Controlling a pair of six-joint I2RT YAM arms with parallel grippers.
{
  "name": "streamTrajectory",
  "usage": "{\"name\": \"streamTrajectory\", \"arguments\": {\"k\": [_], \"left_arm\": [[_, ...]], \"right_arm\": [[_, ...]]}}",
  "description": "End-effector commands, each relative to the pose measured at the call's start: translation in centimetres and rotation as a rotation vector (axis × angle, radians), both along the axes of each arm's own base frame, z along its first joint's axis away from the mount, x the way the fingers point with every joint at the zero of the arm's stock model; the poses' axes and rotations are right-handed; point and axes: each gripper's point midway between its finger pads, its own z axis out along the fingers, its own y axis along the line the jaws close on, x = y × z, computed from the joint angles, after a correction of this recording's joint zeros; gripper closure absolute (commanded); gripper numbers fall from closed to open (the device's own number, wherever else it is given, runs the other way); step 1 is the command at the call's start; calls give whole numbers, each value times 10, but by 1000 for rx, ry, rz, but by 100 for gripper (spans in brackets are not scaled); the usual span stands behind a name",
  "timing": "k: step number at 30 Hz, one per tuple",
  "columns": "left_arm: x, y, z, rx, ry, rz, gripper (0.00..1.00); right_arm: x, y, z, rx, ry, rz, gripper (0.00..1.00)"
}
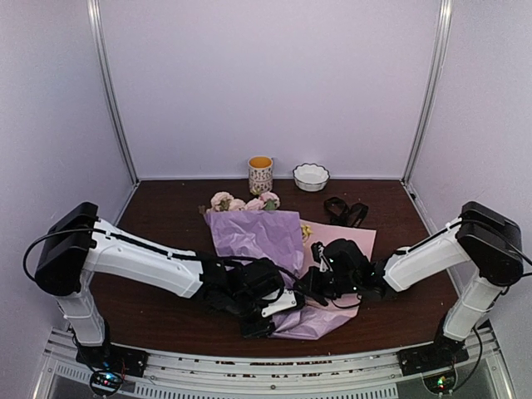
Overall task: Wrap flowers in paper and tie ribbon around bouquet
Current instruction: Press the fold line on the 2/3-folded wrapping paper.
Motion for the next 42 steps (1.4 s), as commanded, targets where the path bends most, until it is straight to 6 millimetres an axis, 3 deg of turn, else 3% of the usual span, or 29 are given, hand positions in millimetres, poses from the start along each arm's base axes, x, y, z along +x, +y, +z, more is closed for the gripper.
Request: {"name": "streamTrajectory", "arguments": {"k": [1,5,7,9,13,16,19,22,30,33,38,39,41,42], "left_arm": [[13,-10,39,-88,-97,10,44],[12,-14,81,-170,-113,1,43],[10,-18,92,-207,-110,-8,43],[12,-22,82,-186,-113,-10,49],[14,-25,42,-73,-98,-28,57],[-8,-34,21,-35,-68,-122,58],[-41,-46,11,-3,-85,-242,58],[-46,-45,-1,59,-89,-300,58],[-58,-46,1,65,-80,-364,53],[-60,-45,14,36,-75,-358,55],[-72,-52,99,-206,-73,-394,64],[-74,-54,108,-242,-69,-396,64],[-70,-55,103,-253,-83,-380,65],[-64,-54,91,-221,-97,-361,67]], "right_arm": [[9,15,16,61,-15,9,100],[10,13,17,45,-22,12,100],[10,12,17,40,-28,10,100],[11,12,18,42,-30,8,100],[10,13,19,45,-31,11,100],[9,12,19,39,-33,11,100],[10,11,19,35,-37,4,100],[11,11,18,37,-39,2,100],[9,16,18,36,-43,7,100],[9,17,22,40,-54,7,100],[4,19,25,25,-60,24,100],[3,19,24,15,-60,29,100],[2,18,25,6,-62,32,100],[2,19,26,5,-62,32,100]]}}
